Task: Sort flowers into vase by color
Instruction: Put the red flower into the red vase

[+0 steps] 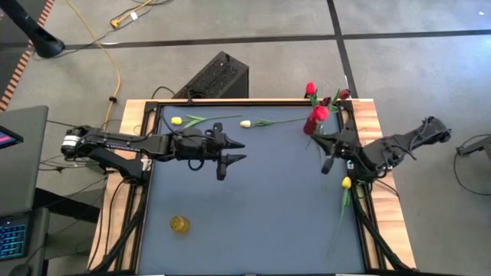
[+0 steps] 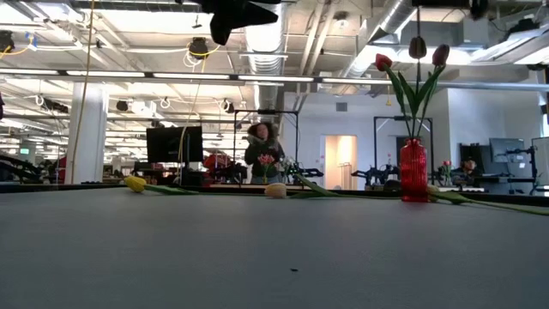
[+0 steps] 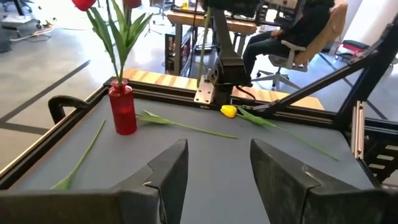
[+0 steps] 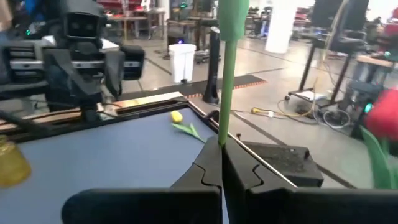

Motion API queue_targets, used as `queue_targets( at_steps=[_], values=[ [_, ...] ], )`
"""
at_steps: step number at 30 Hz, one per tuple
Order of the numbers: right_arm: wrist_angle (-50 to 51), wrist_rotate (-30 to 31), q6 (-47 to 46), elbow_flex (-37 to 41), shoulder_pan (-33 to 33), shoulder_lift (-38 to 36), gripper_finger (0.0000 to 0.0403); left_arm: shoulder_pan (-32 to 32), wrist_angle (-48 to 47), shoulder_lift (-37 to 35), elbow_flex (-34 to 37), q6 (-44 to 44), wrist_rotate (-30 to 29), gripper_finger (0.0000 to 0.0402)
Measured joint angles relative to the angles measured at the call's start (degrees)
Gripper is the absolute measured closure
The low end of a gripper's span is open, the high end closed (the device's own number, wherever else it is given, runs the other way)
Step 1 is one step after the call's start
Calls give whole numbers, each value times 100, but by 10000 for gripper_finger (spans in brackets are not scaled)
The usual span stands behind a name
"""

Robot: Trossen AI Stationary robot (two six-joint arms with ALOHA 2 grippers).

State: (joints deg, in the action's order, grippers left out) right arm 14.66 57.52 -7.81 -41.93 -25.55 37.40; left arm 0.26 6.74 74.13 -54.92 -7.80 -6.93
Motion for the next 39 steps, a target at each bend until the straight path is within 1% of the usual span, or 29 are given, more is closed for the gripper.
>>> queue_targets(
  at_steps=[4,7,10,12,17,22,24,26,31,33,36,39],
  values=[
    [-39,254,-301,416,-103,-440,382,14,0,0,0,-23,-1,241],
    [-54,606,-290,594,-108,-640,382,14,1,0,0,-23,0,241],
    [-4,1013,17,721,-91,-773,382,38,0,0,0,-23,1,241],
    [-1,1039,329,781,-70,-843,382,67,2,0,0,-23,-1,241],
    [-35,562,1075,997,60,-997,382,168,2,0,0,-23,-1,241],
    [-45,68,1167,1198,283,-1166,382,263,2,0,0,-23,1,241],
    [-188,-159,1370,1259,407,-1224,382,301,2,0,0,-23,1,241],
    [-569,-355,1753,1363,568,-1271,382,338,2,0,0,-23,1,241],
    [-1665,-927,2840,1808,1194,-1389,382,415,2,0,0,-21,1,241],
    [-1973,-1178,2927,1985,1489,-1453,382,425,2,0,0,-23,3,241],
    [-2077,-1611,2928,2138,1923,-1531,382,425,2,0,0,-47,3,241],
    [-2072,-1755,3010,2222,2296,-1578,382,425,0,0,0,-47,5,241]
  ],
)
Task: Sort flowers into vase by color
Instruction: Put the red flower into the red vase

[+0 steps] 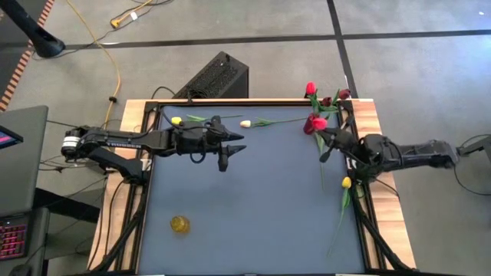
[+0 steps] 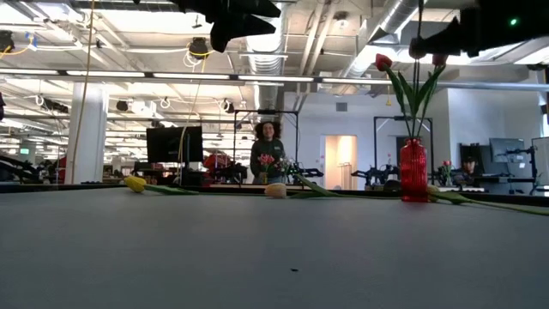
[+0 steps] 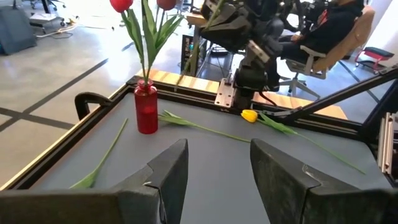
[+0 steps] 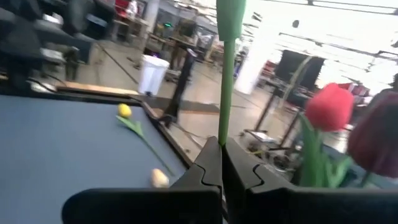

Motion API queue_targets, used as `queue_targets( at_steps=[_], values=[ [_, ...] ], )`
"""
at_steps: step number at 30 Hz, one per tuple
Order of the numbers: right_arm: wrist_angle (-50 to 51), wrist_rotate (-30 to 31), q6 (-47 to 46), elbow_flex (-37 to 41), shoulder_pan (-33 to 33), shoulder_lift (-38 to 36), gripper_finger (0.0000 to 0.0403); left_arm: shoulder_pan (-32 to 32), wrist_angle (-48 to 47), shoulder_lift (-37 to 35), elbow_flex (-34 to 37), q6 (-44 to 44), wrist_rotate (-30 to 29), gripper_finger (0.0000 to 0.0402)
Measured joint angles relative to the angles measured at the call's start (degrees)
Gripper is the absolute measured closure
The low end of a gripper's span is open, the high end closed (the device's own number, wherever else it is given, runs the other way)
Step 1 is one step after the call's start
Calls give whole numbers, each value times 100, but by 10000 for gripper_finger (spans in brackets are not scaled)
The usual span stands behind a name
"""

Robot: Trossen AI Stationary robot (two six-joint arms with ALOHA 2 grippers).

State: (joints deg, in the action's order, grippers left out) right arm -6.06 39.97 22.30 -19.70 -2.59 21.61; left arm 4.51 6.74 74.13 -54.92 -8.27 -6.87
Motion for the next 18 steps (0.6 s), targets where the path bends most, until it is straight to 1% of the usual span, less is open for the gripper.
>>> queue_targets(
  at_steps=[3,7,9,13,18],
  values=[
    [3,-73,158,44,296,-54,381,0,-2,0,0,-2,0,241],
    [-2,-551,163,44,614,-75,381,0,-12,0,0,-6,-2,241],
    [1,-696,168,44,730,-73,381,0,-50,0,0,-8,-2,241],
    [1,-726,204,44,905,-75,381,0,-192,0,0,-132,0,241],
    [1,-728,488,44,1060,-75,381,0,-275,0,0,-199,2,241]
  ],
)
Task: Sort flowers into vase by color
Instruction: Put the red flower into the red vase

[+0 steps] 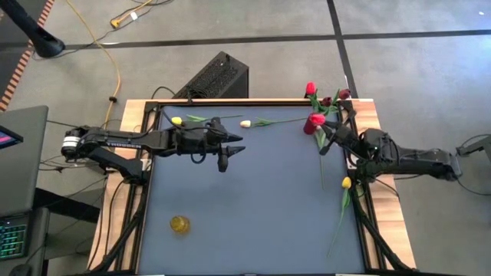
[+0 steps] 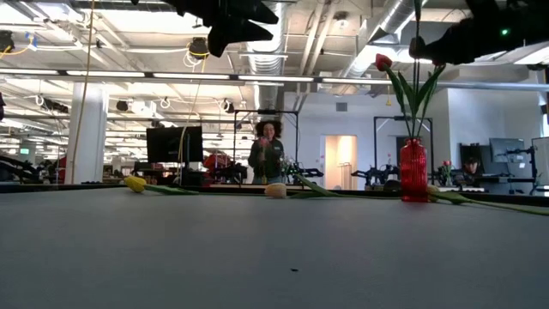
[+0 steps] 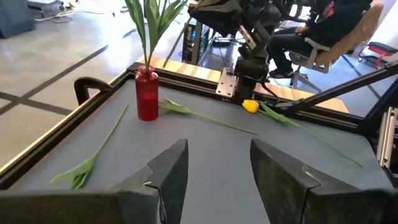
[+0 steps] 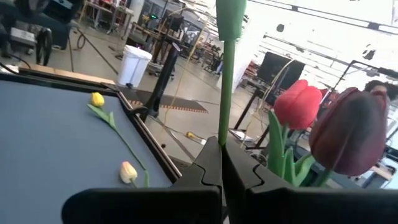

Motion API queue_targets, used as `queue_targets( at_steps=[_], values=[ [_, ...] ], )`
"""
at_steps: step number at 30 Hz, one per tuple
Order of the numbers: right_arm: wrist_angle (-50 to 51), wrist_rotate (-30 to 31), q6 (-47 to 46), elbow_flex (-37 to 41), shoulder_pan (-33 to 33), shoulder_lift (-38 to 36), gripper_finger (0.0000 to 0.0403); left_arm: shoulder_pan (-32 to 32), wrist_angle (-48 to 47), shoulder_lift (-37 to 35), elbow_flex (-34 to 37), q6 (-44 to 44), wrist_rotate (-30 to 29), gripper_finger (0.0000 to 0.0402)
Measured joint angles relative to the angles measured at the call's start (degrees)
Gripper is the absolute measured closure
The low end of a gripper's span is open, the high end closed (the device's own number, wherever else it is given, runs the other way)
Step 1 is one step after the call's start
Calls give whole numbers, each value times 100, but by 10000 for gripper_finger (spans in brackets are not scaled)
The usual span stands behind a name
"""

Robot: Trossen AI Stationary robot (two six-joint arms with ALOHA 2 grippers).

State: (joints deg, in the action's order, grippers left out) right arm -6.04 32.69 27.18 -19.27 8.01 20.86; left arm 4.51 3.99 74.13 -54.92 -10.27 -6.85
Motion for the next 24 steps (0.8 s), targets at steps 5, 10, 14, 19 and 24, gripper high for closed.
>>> queue_targets(
  at_steps=[5,10,14,19,24],
  values=[
    [20,0,28,0,179,0,381,0,-22,0,0,-4,0,241],
    [127,-292,29,0,398,0,381,0,-30,0,0,122,0,241],
    [142,-578,27,0,612,-33,381,5,-106,0,0,474,-2,241],
    [165,-1133,-171,-1,874,-296,381,75,-289,-22,-2,501,-2,241],
    [706,-1301,-466,-7,1071,-630,381,98,-342,-24,-2,488,-4,241]
  ],
)
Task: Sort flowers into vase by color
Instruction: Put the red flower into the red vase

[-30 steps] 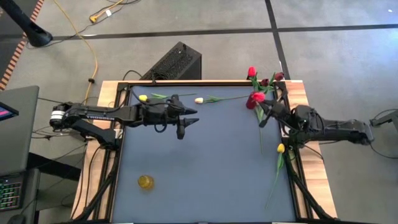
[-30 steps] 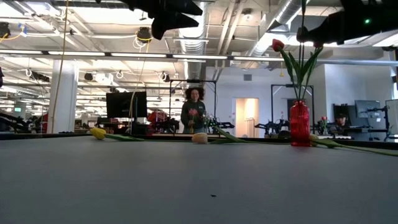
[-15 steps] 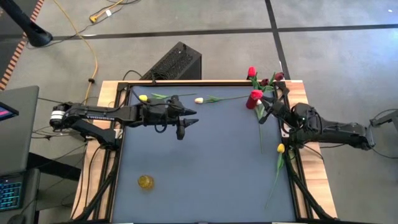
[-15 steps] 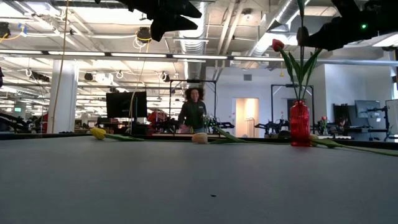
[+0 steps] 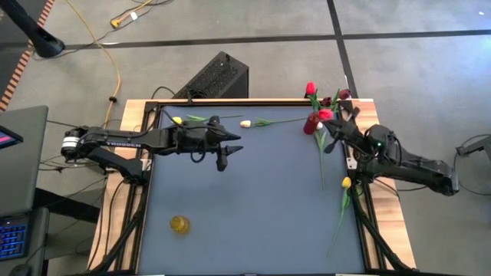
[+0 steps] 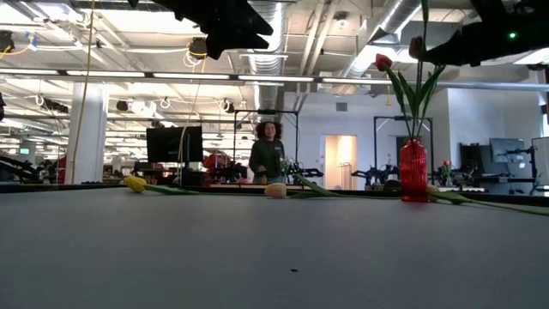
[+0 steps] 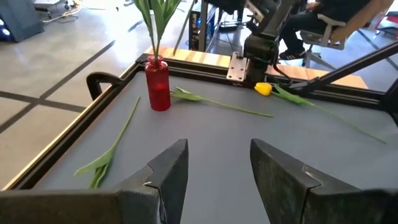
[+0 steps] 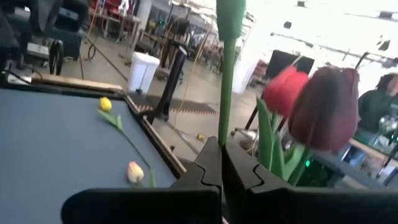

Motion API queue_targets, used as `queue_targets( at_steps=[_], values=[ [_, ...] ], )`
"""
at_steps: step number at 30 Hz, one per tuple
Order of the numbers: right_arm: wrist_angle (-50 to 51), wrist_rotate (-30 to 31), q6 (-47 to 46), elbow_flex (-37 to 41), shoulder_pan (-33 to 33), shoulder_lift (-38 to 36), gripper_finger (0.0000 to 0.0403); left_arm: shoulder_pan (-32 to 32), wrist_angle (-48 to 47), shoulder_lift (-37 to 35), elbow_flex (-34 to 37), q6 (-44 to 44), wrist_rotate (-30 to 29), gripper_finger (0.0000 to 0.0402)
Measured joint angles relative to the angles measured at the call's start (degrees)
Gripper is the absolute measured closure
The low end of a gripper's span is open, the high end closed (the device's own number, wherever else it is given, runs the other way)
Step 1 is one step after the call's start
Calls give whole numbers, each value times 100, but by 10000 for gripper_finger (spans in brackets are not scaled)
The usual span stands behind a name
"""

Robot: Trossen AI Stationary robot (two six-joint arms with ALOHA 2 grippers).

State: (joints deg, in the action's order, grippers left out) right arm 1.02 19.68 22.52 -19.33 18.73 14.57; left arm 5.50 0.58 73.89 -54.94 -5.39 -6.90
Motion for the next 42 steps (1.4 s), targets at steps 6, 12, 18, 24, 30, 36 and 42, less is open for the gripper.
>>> queue_targets(
  at_steps=[6,12,18,24,30,36,42],
  values=[
    [494,-21,-153,0,110,-219,381,2,16,0,0,2,2,241],
    [423,-21,-148,0,267,-157,381,39,22,0,0,9,0,241],
    [166,-22,15,0,504,199,381,56,35,0,0,11,0,241],
    [-470,-30,132,0,695,490,381,141,37,0,0,-23,-2,241],
    [-832,-317,102,138,925,780,381,162,35,0,0,-35,0,241],
    [-1260,-476,-4,286,1182,1058,381,162,25,0,0,-44,0,241],
    [-1313,-483,44,286,1303,1060,381,162,5,0,0,-44,6,241]
  ],
)
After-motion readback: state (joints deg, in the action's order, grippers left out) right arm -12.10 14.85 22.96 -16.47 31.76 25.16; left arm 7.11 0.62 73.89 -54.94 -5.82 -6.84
